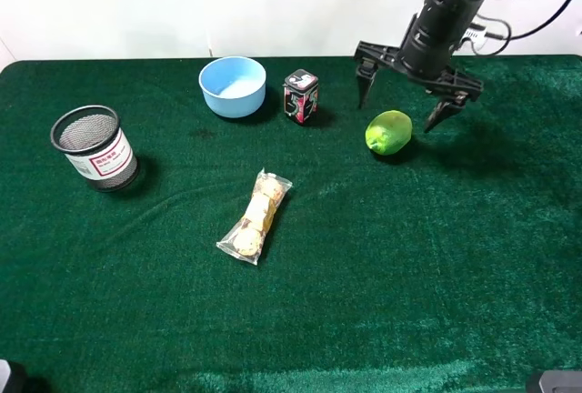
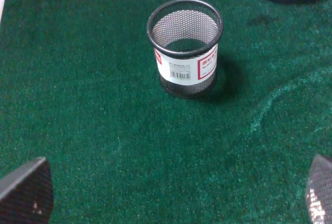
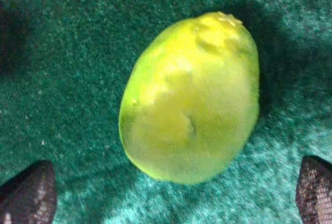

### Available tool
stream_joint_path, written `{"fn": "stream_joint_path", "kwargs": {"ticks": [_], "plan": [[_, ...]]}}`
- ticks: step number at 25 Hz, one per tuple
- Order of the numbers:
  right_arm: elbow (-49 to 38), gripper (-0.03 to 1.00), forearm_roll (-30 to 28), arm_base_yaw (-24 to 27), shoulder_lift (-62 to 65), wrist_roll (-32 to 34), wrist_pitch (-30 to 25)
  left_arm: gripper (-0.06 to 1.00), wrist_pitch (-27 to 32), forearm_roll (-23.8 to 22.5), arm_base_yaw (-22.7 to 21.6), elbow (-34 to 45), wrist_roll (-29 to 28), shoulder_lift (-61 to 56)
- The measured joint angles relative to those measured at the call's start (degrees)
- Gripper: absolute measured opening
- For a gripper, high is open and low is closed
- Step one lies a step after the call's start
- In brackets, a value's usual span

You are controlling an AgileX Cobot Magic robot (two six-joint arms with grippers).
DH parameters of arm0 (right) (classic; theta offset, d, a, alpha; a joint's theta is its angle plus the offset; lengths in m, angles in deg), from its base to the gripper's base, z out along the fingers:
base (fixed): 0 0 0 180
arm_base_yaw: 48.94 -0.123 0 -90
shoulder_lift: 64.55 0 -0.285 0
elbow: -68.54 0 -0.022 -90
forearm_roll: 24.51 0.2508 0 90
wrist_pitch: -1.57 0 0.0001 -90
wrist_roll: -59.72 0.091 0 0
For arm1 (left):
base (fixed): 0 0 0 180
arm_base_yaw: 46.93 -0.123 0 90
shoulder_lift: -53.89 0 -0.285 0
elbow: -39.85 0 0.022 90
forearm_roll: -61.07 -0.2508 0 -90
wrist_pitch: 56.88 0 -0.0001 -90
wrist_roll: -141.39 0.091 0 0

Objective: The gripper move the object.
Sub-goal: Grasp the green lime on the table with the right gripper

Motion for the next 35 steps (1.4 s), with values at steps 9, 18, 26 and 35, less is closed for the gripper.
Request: {"fn": "stream_joint_path", "kwargs": {"ticks": [9,18,26,35], "plan": [[0.05,0.69,0.06,0.0,-2.09,4.21,2.34,0.99,0.0,0.0,0.0,0.0,0.0,0.0],[0.11,0.69,-0.1,0.0,-5.25,6.8,3.42,0.99,0.0,0.0,0.0,0.0,0.0,0.0],[0.11,0.69,0.64,0.0,-7.67,7.44,4.3,0.99,0.0,-0.04,0.0,0.0,0.0,0.0],[0.11,0.66,0.8,0.0,-8.51,7.44,4.3,0.99,0.0,-0.04,0.0,0.0,0.0,0.0]]}}
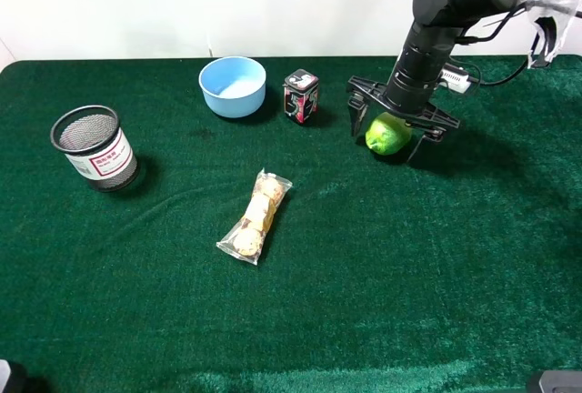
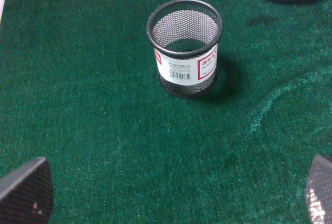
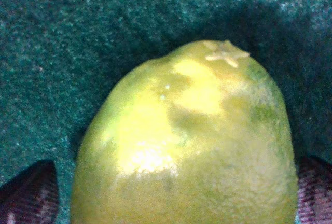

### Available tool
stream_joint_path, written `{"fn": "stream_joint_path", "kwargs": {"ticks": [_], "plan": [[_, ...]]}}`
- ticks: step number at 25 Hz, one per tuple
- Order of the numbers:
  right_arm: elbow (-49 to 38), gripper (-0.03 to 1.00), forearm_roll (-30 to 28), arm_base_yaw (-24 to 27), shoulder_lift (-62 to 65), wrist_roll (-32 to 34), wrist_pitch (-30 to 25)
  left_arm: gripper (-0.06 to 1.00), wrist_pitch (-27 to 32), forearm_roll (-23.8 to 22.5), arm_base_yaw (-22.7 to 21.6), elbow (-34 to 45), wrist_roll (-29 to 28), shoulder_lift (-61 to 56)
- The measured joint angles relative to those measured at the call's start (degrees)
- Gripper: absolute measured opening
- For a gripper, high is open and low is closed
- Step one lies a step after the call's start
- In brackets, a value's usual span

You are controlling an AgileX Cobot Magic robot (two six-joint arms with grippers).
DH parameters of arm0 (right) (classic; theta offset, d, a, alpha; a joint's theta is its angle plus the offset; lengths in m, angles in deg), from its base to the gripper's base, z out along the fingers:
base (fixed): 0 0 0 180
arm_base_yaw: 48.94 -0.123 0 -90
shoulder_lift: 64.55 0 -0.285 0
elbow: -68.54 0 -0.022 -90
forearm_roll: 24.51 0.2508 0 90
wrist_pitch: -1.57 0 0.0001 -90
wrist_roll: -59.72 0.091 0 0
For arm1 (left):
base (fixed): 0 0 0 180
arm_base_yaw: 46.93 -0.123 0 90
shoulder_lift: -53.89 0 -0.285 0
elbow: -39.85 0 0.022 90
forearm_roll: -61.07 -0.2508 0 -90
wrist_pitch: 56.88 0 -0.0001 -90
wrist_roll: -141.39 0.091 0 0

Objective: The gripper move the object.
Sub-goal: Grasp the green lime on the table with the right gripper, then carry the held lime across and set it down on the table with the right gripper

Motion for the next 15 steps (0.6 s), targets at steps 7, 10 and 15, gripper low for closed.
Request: {"fn": "stream_joint_path", "kwargs": {"ticks": [7,10,15], "plan": [[0.04,0.47,0.06,0.0,0.0,0.06,0.0,0.99,0.0,0.0,0.0,0.0,0.0,0.0],[0.04,0.47,0.06,0.0,0.0,0.18,0.0,0.99,0.0,0.0,0.0,0.0,0.0,0.0],[0.04,0.47,0.06,0.0,0.0,0.18,0.0,0.99,0.0,0.0,0.0,0.0,0.0,0.0]]}}
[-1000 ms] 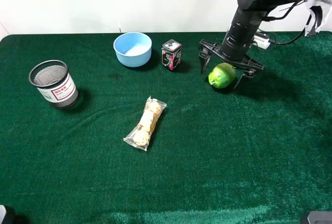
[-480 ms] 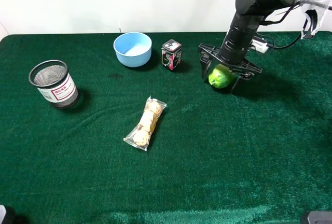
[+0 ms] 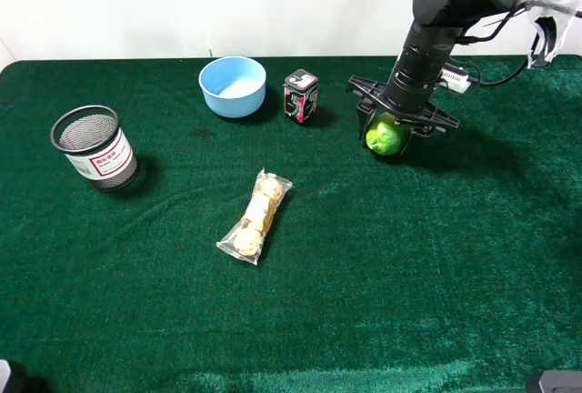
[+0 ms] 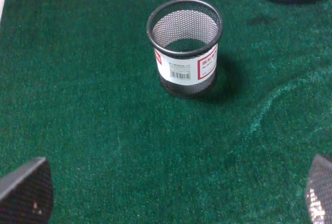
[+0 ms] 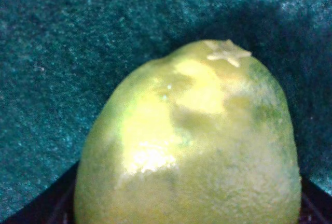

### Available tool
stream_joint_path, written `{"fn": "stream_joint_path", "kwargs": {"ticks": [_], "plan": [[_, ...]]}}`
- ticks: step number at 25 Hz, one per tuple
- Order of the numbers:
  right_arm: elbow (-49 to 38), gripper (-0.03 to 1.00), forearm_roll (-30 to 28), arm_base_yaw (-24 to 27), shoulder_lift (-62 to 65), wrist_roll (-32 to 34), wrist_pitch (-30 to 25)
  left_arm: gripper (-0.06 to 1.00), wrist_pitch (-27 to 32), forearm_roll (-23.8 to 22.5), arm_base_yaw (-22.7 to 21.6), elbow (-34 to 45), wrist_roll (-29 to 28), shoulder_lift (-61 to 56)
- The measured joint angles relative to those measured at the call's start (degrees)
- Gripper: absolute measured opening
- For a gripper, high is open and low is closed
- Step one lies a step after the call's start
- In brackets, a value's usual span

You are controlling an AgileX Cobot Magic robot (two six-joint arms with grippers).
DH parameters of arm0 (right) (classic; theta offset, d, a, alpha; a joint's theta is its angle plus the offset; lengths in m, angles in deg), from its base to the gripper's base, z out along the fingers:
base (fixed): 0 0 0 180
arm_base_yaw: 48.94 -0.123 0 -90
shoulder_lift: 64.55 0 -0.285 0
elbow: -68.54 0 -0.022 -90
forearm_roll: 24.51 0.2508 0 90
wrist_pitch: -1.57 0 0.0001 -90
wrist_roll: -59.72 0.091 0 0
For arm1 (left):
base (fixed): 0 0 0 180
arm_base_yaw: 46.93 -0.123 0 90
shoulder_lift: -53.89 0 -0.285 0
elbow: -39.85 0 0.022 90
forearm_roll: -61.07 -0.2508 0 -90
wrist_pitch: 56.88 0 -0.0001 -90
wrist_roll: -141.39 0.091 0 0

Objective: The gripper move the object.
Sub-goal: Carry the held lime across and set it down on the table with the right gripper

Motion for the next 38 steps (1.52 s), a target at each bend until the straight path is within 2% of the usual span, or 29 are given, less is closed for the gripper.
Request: {"fn": "stream_joint_path", "kwargs": {"ticks": [11,18,25,38], "plan": [[0.0,0.47,-0.23,0.0,2.35,0.0,-0.49,0.99,0.0,0.0,0.0,0.0,0.0,0.0],[0.0,0.47,-0.98,0.0,6.0,-0.41,-3.76,0.99,0.0,0.0,0.0,0.0,0.0,0.0],[0.0,0.47,-1.13,-0.28,8.55,-4.13,-8.42,0.99,0.0,0.0,0.0,0.0,0.0,0.0],[0.0,0.47,-4.02,-10.03,10.87,-6.58,-11.38,0.99,0.0,0.0,0.0,0.0,0.0,0.0]]}}
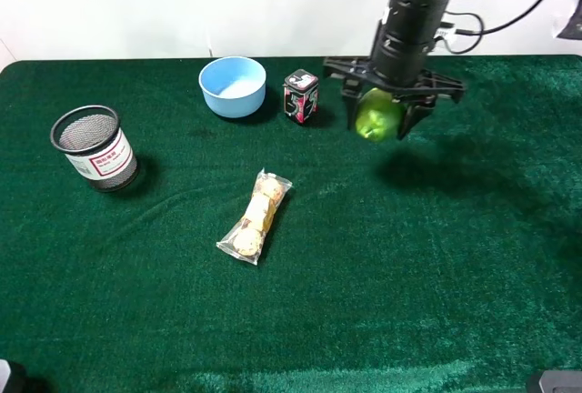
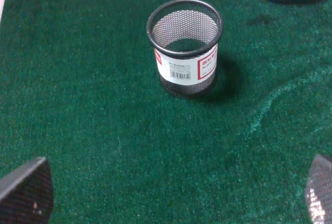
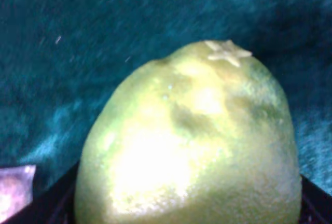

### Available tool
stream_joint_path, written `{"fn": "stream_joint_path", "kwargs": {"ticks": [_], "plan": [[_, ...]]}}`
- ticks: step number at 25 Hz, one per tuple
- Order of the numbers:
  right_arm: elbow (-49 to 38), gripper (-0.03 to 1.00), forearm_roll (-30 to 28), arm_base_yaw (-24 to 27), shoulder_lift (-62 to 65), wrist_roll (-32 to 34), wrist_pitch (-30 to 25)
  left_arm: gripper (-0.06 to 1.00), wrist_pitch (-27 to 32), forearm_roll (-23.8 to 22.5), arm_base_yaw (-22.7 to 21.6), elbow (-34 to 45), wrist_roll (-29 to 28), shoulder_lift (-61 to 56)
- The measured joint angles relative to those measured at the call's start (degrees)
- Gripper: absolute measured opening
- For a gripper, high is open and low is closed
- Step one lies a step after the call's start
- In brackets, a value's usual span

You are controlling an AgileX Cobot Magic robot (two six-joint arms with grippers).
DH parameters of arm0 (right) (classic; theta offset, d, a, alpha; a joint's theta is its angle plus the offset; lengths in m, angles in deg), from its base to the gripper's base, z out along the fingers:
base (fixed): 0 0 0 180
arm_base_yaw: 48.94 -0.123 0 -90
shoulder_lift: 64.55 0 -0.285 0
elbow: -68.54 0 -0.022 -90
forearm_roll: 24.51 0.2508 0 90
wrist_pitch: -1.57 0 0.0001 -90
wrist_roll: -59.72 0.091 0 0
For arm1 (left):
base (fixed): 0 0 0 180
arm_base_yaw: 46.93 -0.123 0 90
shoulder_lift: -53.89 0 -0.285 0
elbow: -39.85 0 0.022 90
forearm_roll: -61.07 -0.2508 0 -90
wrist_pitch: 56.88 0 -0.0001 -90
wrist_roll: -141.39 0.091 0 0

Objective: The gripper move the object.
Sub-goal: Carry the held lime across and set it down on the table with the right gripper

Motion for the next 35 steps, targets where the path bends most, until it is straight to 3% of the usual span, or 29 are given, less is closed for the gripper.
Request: {"fn": "stream_joint_path", "kwargs": {"ticks": [14,25,35], "plan": [[0.0,0.47,-2.39,-13.39,0.0,-0.33,-0.13,0.99,0.0,0.0,0.0,0.0,0.0,0.0],[-2.04,0.47,-2.63,-20.6,0.89,-0.33,1.15,0.99,0.0,0.0,0.0,0.0,0.0,0.0],[-9.8,0.47,-0.79,-24.8,2.64,-0.27,8.51,0.99,0.0,0.0,0.0,0.0,0.0,0.0]]}}
